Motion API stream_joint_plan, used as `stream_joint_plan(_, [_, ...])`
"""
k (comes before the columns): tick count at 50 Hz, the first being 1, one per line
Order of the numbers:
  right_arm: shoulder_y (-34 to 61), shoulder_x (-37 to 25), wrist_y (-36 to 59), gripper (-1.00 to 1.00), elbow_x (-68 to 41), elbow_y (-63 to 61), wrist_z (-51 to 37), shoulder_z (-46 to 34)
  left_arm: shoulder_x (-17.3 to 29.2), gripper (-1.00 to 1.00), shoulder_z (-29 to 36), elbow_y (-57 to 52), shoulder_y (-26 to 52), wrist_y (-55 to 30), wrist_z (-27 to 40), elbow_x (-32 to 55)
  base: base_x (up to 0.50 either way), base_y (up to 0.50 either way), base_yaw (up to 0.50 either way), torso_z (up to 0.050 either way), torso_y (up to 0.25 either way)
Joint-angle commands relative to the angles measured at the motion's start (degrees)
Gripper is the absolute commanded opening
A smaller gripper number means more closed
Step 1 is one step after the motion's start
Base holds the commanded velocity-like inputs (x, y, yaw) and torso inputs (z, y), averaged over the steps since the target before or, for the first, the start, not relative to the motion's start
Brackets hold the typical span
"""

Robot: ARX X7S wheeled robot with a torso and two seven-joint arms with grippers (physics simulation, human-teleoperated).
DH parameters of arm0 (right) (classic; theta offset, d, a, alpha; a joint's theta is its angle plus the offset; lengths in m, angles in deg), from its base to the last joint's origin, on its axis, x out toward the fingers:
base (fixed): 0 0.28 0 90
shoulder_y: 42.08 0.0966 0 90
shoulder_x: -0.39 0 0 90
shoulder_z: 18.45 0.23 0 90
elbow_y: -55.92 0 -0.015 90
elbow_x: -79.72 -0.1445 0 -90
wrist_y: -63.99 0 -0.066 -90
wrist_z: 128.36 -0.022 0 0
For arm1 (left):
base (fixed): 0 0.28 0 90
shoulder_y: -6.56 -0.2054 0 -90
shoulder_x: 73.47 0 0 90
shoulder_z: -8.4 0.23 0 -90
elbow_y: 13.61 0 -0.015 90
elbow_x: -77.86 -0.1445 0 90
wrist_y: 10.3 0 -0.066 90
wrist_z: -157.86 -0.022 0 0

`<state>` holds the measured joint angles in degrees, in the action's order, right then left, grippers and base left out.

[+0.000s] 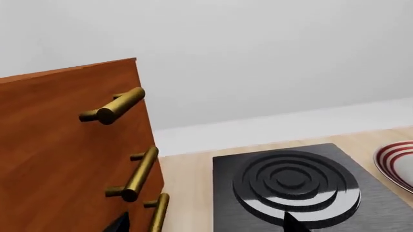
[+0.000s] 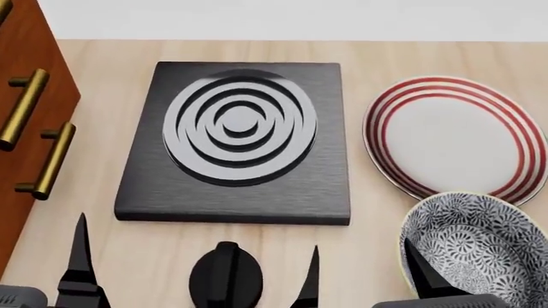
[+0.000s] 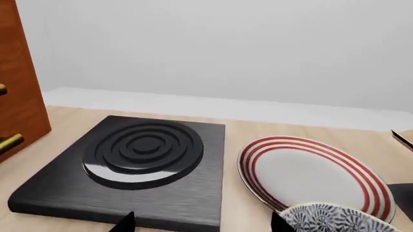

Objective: Pick up the cream cheese and put it in the bowl.

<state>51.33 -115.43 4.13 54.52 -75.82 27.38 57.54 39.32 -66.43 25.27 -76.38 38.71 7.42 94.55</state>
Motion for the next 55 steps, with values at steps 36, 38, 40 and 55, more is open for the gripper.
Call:
stream_joint_plan(36, [4.72,-7.23,21.03,1.00,-17.11,-12.60,-3.78,6.07,0.50,1.00,0.20,0.05,-0.52,1.82,1.28,-0.05,0.00,0.00,0.00,0.000,-0.055])
stream_joint_plan(38, [6.27,-8.59,23.94,1.00,-17.94,-13.87,-4.98,5.75,0.52,1.00,0.18,-0.12,-0.49,1.62,1.40,0.02,0.00,0.00,0.00,0.000,0.000])
stream_joint_plan(40, [7.31,-9.04,26.26,1.00,-21.46,-14.59,-5.66,7.32,0.53,1.00,0.05,-0.34,-0.35,1.32,1.45,0.24,0.00,0.00,0.00,0.000,0.000])
stream_joint_plan(55, [12.11,-11.68,36.20,1.00,-42.49,-15.19,-13.65,12.64,0.66,1.00,0.03,-0.08,-0.54,1.89,1.75,0.42,0.00,0.00,0.00,0.000,0.000])
